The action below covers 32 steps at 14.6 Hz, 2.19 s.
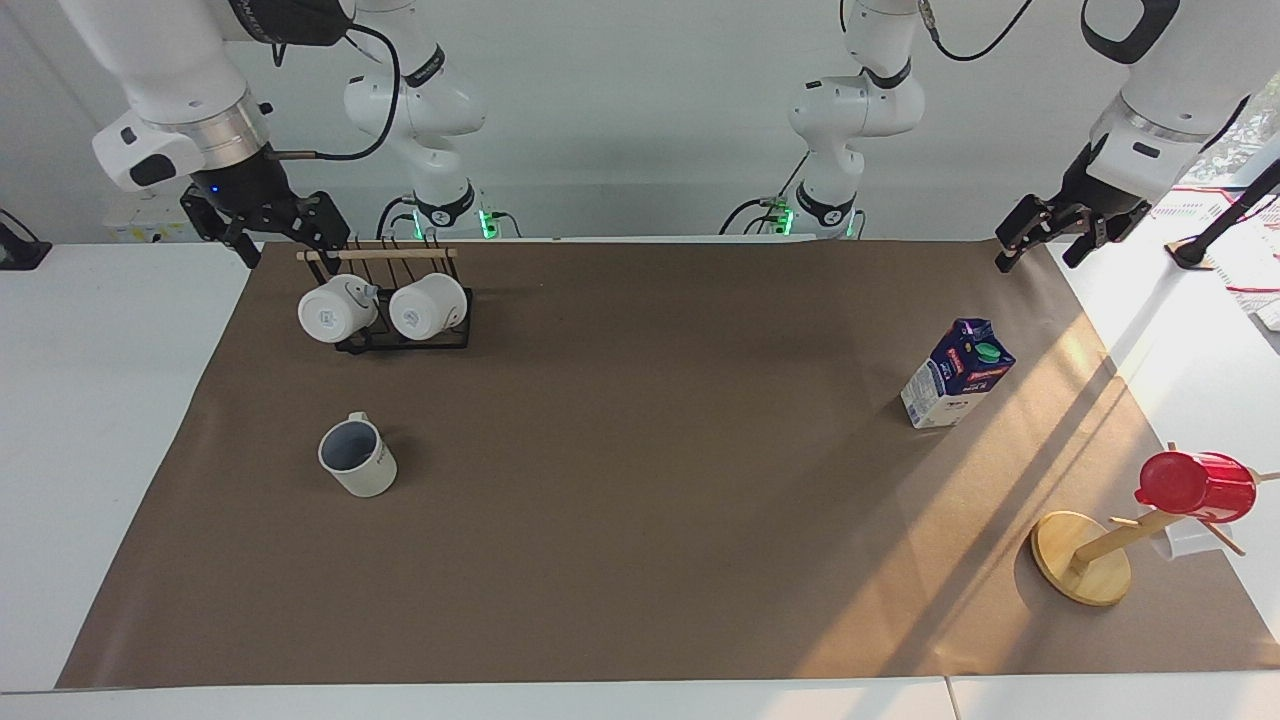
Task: Place cup and milk on table
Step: 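Reach the left gripper to the milk carton while the right gripper reaches the mug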
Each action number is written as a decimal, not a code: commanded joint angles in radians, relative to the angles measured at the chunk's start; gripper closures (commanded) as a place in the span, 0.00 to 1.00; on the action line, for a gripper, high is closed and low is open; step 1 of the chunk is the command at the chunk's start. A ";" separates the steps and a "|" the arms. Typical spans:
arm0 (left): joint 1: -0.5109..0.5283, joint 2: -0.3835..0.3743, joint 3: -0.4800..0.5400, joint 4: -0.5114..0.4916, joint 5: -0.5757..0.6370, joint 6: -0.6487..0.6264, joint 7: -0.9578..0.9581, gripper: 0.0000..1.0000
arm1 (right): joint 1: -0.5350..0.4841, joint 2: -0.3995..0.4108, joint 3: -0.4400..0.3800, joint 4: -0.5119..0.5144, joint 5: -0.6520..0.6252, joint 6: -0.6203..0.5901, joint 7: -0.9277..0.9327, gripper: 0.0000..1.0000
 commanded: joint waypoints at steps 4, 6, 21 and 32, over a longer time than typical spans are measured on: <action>-0.010 -0.027 0.000 -0.027 0.025 0.009 0.009 0.00 | -0.012 -0.006 0.007 -0.003 0.008 0.008 -0.022 0.00; -0.010 -0.027 0.000 -0.027 0.025 0.009 0.000 0.00 | -0.012 -0.007 0.007 -0.003 0.009 0.008 -0.020 0.00; -0.007 -0.068 0.000 -0.125 0.025 0.110 0.009 0.00 | -0.121 -0.003 0.004 -0.293 0.026 0.381 -0.374 0.00; -0.010 -0.108 -0.001 -0.351 0.025 0.323 -0.006 0.00 | -0.139 0.229 0.007 -0.414 0.123 0.794 -0.582 0.00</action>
